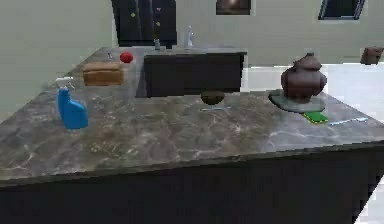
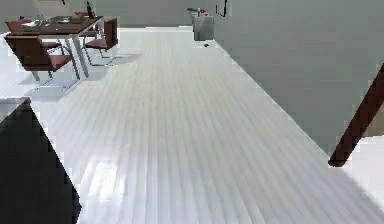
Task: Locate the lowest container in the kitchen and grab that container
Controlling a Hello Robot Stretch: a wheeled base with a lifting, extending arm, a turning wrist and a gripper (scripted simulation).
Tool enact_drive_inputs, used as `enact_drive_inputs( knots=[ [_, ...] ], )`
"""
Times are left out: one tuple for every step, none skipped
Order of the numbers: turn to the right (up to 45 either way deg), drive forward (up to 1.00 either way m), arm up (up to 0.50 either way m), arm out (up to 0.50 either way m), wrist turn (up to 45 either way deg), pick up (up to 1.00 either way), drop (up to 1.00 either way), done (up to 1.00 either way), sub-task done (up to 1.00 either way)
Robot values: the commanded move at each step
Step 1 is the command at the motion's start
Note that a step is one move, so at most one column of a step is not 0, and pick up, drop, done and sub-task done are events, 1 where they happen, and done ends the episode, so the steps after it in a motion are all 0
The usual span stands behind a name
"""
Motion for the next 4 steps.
enact_drive_inputs(
  knots=[
    [45.0, 0.0, 0.0, 0.0, 0.0, 0.0, 0.0, 0.0, 0.0],
    [21.0, 0.0, 0.0, 0.0, 0.0, 0.0, 0.0, 0.0, 0.0],
    [0.0, 1.0, 0.0, 0.0, 0.0, 0.0, 0.0, 0.0, 0.0],
    [6.0, 0.0, 0.0, 0.0, 0.0, 0.0, 0.0, 0.0, 0.0]
  ],
)
